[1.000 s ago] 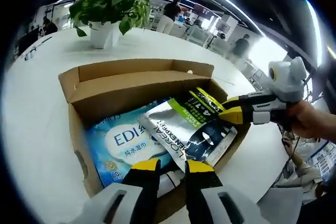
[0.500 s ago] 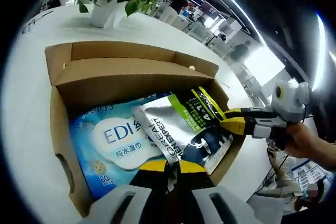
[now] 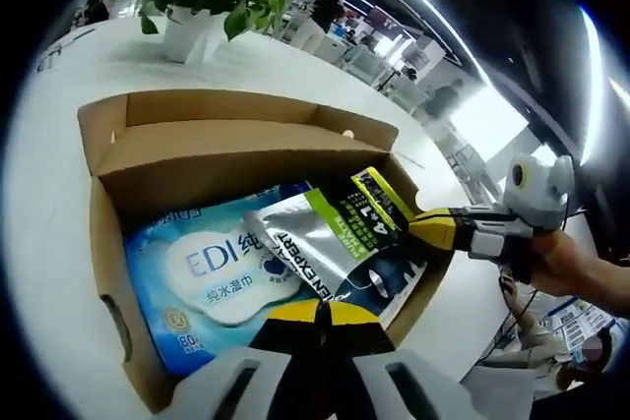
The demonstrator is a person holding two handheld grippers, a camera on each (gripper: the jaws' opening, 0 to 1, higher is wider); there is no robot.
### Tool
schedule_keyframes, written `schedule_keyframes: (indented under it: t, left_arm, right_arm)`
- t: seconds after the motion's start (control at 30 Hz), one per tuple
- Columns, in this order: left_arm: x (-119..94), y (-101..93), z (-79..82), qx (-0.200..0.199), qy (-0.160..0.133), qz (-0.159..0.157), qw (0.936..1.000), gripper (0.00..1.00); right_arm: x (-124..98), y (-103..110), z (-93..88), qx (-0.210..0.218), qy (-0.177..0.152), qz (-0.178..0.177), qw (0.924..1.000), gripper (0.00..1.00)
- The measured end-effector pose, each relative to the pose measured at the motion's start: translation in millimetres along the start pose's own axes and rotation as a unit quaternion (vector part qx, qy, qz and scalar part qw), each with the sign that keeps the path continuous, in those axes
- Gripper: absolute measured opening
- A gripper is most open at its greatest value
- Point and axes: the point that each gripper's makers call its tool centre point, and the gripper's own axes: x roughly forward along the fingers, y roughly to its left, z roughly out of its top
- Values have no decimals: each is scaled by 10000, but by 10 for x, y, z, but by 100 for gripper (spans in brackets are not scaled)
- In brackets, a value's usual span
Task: Operate the shoe box by opening the lid, removing the specified soft item, and placing it in the target area until the item is outside and the box remains undamaged.
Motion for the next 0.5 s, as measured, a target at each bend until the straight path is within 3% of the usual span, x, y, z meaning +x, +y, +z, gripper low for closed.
schedule_keyframes:
  t: [0.5]
  left_arm:
    - [-37, -206, 175, 154, -155, -124, 9997, 0]
  right_arm:
    - [-227, -103, 76, 240, -302, -19, 9993, 0]
